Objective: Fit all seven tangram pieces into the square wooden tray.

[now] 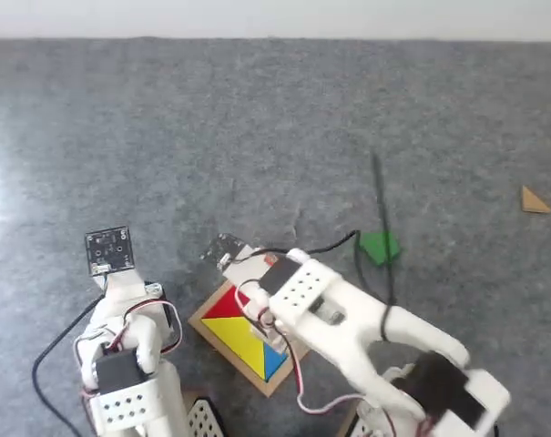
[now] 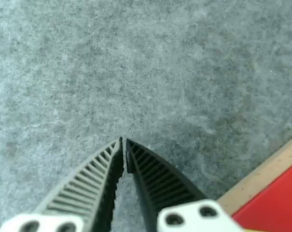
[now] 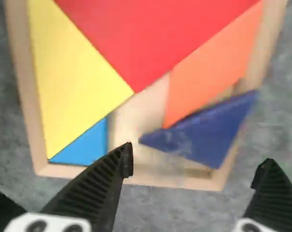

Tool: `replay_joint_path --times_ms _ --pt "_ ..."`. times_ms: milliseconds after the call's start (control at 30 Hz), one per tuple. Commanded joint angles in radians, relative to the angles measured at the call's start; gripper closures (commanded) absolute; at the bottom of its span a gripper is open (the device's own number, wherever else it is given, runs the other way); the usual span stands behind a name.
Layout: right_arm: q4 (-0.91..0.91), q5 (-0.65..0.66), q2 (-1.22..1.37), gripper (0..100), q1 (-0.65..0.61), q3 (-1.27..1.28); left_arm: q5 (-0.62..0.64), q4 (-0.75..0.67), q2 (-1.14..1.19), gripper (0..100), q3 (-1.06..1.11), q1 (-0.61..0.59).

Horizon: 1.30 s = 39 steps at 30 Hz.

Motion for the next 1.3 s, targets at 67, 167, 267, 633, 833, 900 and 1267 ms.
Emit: replay_joint_path --times_ms 67,167,267,633,833,900,1267 --pt "-0.021 -0.029 0.038 61.5 -0.079 -0.037 -0.005 0.008 -0.018 99 -0.007 -0.003" --pt "-0.047 -0.034 0.047 61.5 -0.061 -0.032 -0.005 0.008 -0.018 99 -0.007 -0.003" --pt "-0.071 -0.018 0.047 61.5 0.021 -0.026 -0.005 0.008 -0.018 99 -0.007 -0.003" --pt "-0.019 0.143 -0.064 61.5 0.243 -0.057 -0.005 0.008 -0.018 99 -0.007 -0.003" --pt "0.018 0.137 -0.268 61.5 0.260 -0.055 -0.005 0.008 -0.018 99 -0.007 -0.003" --pt "0.012 0.137 -0.321 61.5 0.260 -0.055 -0.005 0.008 -0.018 99 -0.007 -0.003" --pt "-0.015 0.098 -0.357 61.5 0.058 0.009 -0.005 0.008 -0.018 99 -0.007 -0.003"
